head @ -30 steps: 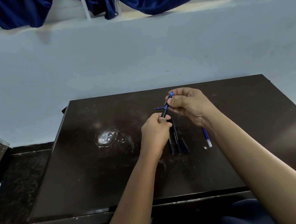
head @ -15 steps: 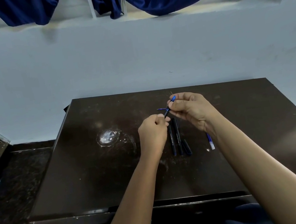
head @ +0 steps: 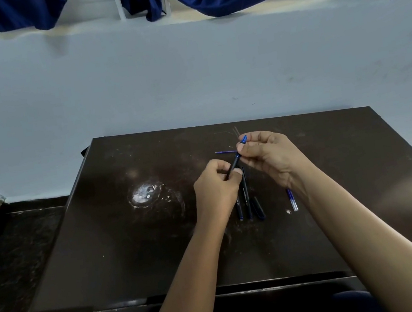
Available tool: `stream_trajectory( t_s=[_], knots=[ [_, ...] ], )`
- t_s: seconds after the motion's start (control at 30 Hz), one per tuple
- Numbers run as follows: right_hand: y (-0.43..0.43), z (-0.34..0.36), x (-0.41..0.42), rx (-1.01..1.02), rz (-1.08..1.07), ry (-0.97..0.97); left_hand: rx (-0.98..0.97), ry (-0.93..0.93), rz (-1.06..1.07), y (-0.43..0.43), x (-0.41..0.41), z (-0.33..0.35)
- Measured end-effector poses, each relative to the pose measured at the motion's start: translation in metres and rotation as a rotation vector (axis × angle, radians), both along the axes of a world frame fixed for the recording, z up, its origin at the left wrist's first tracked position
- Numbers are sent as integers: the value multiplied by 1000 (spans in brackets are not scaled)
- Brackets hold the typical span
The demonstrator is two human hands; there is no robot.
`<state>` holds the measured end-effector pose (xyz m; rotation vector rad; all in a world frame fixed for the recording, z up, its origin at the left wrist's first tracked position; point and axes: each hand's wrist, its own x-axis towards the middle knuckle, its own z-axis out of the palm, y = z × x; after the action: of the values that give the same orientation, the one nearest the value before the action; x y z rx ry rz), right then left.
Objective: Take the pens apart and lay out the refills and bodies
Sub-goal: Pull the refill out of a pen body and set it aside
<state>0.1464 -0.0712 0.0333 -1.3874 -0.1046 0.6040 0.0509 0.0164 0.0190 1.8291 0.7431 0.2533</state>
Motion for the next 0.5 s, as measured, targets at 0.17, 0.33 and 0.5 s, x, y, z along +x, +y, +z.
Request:
stream_trajectory(
  t_s=[0.17,0.33,0.5],
  knots=[
    [2,1,-2,2,11,11,-198,56,14,-4,4,5],
    [2,3,-3,0,5,30,5,-1,14,-1,2,1],
    [2,4,-3,2,13,28,-181,26,17,-1,3,4]
  ],
)
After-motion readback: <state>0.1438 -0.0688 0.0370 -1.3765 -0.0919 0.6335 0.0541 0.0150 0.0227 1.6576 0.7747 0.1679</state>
